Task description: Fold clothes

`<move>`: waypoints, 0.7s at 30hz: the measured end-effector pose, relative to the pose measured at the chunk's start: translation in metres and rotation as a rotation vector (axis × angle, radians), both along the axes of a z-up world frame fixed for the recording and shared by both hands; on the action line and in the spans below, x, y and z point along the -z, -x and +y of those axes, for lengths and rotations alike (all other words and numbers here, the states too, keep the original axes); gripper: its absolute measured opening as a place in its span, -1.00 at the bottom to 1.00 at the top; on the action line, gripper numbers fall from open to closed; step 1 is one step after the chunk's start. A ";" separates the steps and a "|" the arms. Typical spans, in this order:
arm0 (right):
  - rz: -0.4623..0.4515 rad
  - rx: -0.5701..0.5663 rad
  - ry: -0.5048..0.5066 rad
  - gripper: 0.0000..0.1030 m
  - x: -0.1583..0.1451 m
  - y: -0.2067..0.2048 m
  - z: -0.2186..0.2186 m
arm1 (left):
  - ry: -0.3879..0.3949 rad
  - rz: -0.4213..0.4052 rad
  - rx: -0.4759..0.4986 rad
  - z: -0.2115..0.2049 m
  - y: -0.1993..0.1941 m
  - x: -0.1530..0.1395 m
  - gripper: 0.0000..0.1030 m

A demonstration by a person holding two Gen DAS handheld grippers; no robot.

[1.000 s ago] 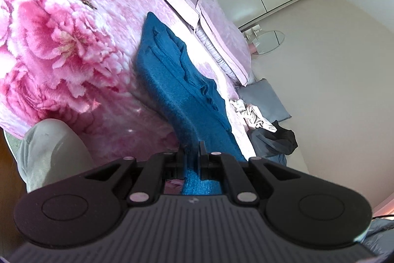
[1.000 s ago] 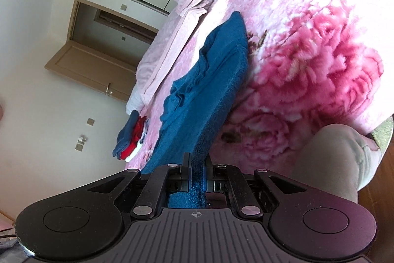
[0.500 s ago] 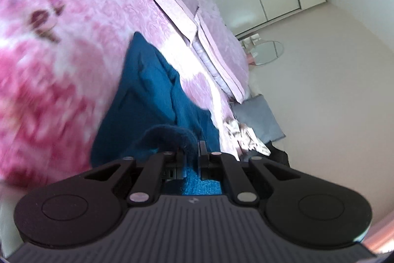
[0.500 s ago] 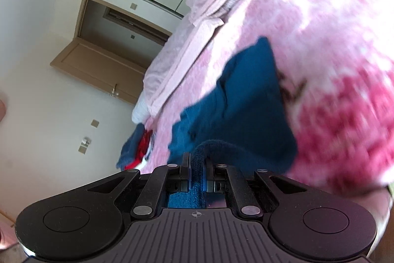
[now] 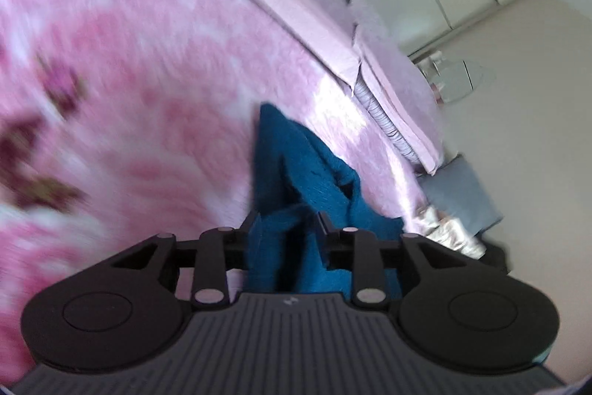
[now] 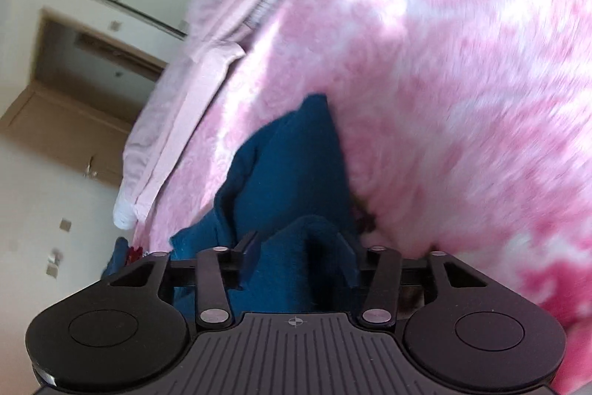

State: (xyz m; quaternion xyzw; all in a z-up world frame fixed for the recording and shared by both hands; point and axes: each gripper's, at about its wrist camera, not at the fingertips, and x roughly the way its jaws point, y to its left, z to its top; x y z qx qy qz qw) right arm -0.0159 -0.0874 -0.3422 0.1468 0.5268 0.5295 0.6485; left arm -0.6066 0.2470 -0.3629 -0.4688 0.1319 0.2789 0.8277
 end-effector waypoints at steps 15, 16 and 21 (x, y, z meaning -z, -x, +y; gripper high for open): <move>-0.876 -0.257 0.095 -0.02 -0.004 0.068 -0.025 | -0.463 0.244 0.222 -0.020 -0.035 -0.010 -0.52; -0.914 -0.284 0.099 -0.02 -0.001 0.070 -0.020 | -0.484 0.255 0.241 -0.020 -0.038 -0.009 -0.52; -1.066 -0.377 0.011 -0.02 0.005 0.086 -0.009 | -0.567 0.262 0.318 -0.024 -0.045 -0.007 -0.53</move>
